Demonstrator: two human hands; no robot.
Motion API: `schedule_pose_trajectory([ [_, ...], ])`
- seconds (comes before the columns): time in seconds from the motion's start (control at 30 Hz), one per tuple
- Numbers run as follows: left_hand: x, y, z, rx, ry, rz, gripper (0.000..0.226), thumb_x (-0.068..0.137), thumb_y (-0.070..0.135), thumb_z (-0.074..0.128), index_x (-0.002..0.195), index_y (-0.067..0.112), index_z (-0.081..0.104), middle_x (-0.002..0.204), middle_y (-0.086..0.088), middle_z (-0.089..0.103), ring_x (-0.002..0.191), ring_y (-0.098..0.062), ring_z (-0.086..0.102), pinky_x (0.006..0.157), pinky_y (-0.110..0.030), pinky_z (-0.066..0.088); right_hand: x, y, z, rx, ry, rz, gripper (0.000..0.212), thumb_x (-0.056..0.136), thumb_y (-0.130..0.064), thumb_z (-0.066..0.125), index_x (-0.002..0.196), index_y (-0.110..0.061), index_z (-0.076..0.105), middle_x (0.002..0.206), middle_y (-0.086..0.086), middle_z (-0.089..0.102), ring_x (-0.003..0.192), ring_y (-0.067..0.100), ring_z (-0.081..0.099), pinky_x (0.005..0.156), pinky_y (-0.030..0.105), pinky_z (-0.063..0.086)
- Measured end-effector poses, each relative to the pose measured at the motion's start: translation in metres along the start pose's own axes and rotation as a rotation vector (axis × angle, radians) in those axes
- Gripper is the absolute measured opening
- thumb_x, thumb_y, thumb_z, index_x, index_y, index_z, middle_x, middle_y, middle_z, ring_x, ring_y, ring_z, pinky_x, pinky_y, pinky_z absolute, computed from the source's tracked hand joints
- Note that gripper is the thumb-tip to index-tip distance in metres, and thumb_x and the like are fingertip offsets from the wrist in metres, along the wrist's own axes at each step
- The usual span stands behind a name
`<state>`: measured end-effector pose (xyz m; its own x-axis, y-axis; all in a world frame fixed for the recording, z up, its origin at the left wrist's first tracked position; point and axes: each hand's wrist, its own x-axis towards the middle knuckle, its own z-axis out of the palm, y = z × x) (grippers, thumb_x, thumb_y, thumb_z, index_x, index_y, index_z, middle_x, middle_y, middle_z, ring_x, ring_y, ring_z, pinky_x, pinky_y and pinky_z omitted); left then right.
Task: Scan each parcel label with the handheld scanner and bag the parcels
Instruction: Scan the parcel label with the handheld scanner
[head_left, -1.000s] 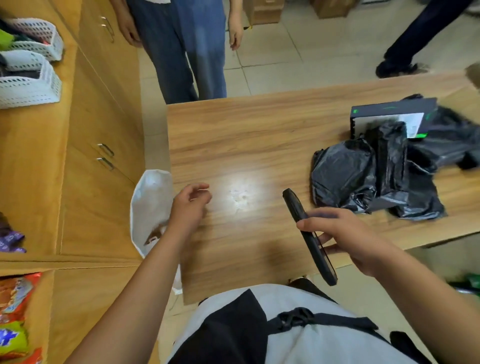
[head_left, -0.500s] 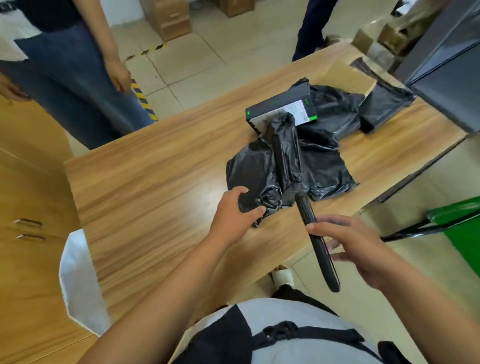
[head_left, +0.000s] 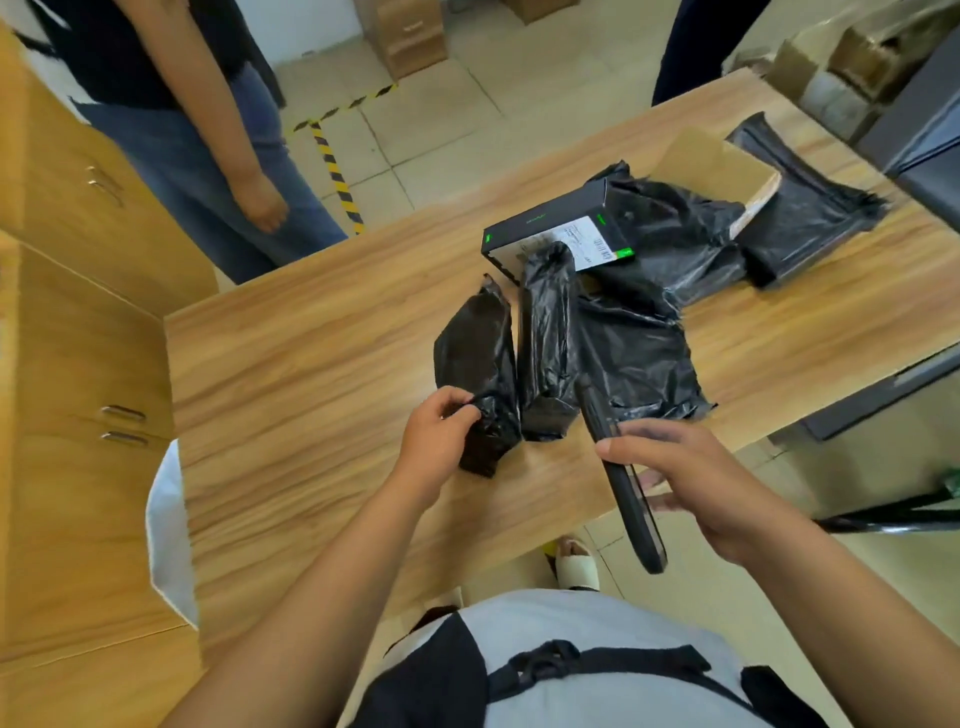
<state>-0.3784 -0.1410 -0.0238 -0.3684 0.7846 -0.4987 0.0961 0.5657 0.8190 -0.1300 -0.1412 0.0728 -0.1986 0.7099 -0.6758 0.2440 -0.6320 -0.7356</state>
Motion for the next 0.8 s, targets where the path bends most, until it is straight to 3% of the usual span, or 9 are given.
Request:
schedule_pose_trajectory([
  [0.07,-0.007,-0.002,-0.006,-0.321,0.002,-0.091,0.022,0.091,0.008,0.054,0.075,0.021,0.063,0.089,-0.009,0.065,0.084,-0.024,0.062,0.07,-0.041,0.049,0.007,-0.003,-0.004,-0.034,-0.038,-0.011,0.068,0.038,-0.061,0.081,0.098,-0.029,0.079,0.105,-0.006,0.074,0.085,0.014,0.061,0.075,0.037,0.05],
  [0.2,-0.029,-0.027,-0.023,-0.96,0.054,-0.267,0.03,0.091,0.01,0.046,0.068,0.013,0.065,0.084,-0.008,0.064,0.082,-0.025,0.065,0.061,-0.038,0.058,0.018,-0.016,-0.006,-0.113,-0.156,-0.06,0.042,0.044,-0.061,0.08,0.084,-0.048,0.079,0.085,-0.011,0.078,0.074,0.008,0.067,0.072,0.034,0.053],
  [0.3,-0.049,-0.062,-0.035,-1.036,0.243,-0.36,0.023,0.094,0.015,0.044,0.081,0.013,0.063,0.093,-0.01,0.064,0.086,-0.026,0.062,0.068,-0.04,0.054,0.024,-0.022,-0.001,-0.154,-0.252,-0.066,0.029,0.055,-0.052,0.082,0.084,-0.049,0.078,0.075,-0.012,0.077,0.054,-0.001,0.066,0.05,0.019,0.053],
  [0.43,-0.076,-0.108,-0.053,-1.013,0.509,-0.462,0.02,0.098,0.026,0.048,0.108,0.017,0.062,0.113,-0.011,0.063,0.098,-0.025,0.062,0.086,-0.04,0.048,0.031,-0.024,0.011,-0.185,-0.341,-0.074,0.039,0.047,-0.054,0.083,0.085,-0.042,0.08,0.072,-0.008,0.076,0.052,0.002,0.065,0.048,0.016,0.051],
  [0.5,-0.087,-0.12,-0.062,-0.982,0.599,-0.461,0.029,0.099,0.03,0.05,0.124,0.016,0.058,0.118,-0.01,0.06,0.103,-0.025,0.06,0.092,-0.04,0.049,0.034,-0.022,0.017,-0.197,-0.37,-0.074,0.048,0.046,-0.051,0.084,0.087,-0.027,0.082,0.072,-0.003,0.076,0.052,0.006,0.065,0.047,0.019,0.052],
  [0.53,-0.091,-0.123,-0.065,-0.938,0.644,-0.448,0.029,0.099,0.03,0.052,0.124,0.017,0.057,0.116,-0.009,0.061,0.101,-0.024,0.061,0.088,-0.039,0.051,0.036,-0.02,0.019,-0.206,-0.377,-0.072,0.051,0.048,-0.049,0.085,0.09,-0.022,0.082,0.073,-0.001,0.076,0.052,0.007,0.065,0.047,0.02,0.052],
  [0.63,-0.096,-0.118,-0.073,-0.6,0.757,-0.352,0.012,0.094,0.022,0.063,0.107,0.023,0.063,0.113,-0.005,0.065,0.087,-0.017,0.063,0.069,-0.029,0.05,0.037,-0.018,0.027,-0.24,-0.396,-0.074,0.044,0.054,-0.047,0.083,0.09,-0.023,0.081,0.077,0.002,0.079,0.054,0.008,0.067,0.05,0.019,0.053],
  [0.7,-0.092,-0.111,-0.077,-0.295,0.75,-0.24,0.017,0.09,0.021,0.066,0.105,0.027,0.063,0.118,0.001,0.063,0.1,-0.015,0.061,0.073,-0.026,0.046,0.035,-0.017,0.032,-0.248,-0.398,-0.074,0.034,0.057,-0.045,0.083,0.086,-0.027,0.081,0.077,0.001,0.079,0.054,0.006,0.067,0.048,0.018,0.052],
  [0.8,-0.076,-0.095,-0.079,0.196,0.623,-0.119,0.03,0.086,0.035,0.069,0.114,0.027,0.061,0.125,0.003,0.058,0.12,-0.021,0.052,0.091,-0.034,0.043,0.035,-0.014,0.036,-0.269,-0.38,-0.077,0.035,0.066,-0.04,0.087,0.095,-0.023,0.078,0.078,-0.001,0.079,0.053,0.004,0.067,0.047,0.016,0.051],
])
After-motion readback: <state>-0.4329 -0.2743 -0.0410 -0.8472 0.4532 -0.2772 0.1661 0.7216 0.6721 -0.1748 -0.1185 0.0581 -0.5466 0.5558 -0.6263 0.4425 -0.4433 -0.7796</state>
